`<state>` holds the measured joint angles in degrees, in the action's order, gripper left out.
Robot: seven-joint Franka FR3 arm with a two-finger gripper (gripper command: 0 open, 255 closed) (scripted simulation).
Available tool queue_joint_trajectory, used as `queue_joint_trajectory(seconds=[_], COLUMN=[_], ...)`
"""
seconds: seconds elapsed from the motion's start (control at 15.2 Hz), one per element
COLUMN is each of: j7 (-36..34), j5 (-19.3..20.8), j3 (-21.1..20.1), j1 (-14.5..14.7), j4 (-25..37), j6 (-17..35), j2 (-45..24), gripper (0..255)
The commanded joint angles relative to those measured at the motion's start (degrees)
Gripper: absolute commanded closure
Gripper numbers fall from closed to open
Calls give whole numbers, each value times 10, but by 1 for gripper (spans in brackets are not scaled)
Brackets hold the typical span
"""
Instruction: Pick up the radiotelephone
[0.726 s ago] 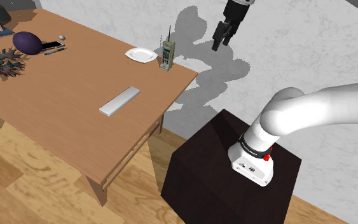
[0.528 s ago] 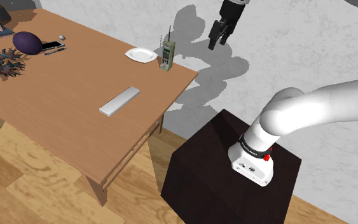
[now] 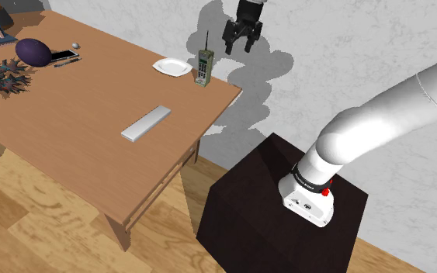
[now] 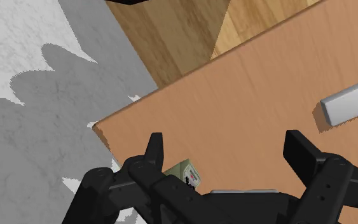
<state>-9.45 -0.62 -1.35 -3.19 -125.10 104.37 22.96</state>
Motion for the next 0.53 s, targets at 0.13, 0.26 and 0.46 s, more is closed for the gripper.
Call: queue_joint_trajectory(seconds=[0.13, 0.26, 0.46], j7=[-56, -84, -123], j5=[-6, -9, -15], j3=[-2, -1, 3], j1=[-12, -17, -23], j4=[79, 122, 192], j6=[8, 9, 4], j2=[-100, -149, -222], gripper=[0, 0, 0])
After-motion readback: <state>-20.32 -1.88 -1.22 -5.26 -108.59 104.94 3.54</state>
